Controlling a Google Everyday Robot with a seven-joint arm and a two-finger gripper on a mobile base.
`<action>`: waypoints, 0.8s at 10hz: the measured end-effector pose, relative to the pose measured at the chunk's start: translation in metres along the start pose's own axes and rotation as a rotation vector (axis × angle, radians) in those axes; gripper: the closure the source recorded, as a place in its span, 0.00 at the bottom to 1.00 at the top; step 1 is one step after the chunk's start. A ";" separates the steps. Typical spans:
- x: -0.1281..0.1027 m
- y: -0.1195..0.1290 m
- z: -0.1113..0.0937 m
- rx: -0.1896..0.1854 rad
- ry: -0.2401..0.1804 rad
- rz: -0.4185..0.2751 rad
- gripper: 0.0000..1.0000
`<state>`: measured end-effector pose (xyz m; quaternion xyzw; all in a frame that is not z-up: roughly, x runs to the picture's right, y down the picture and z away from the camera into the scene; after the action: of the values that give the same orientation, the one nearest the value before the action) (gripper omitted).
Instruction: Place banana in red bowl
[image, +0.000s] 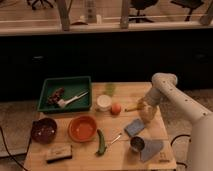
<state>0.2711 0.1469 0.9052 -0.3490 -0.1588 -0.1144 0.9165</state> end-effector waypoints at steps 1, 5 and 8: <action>0.000 0.000 0.000 0.000 0.001 -0.002 0.20; -0.001 0.000 0.000 0.000 0.011 -0.013 0.20; 0.000 0.001 0.000 -0.002 0.016 -0.016 0.20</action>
<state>0.2713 0.1474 0.9041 -0.3475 -0.1541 -0.1247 0.9165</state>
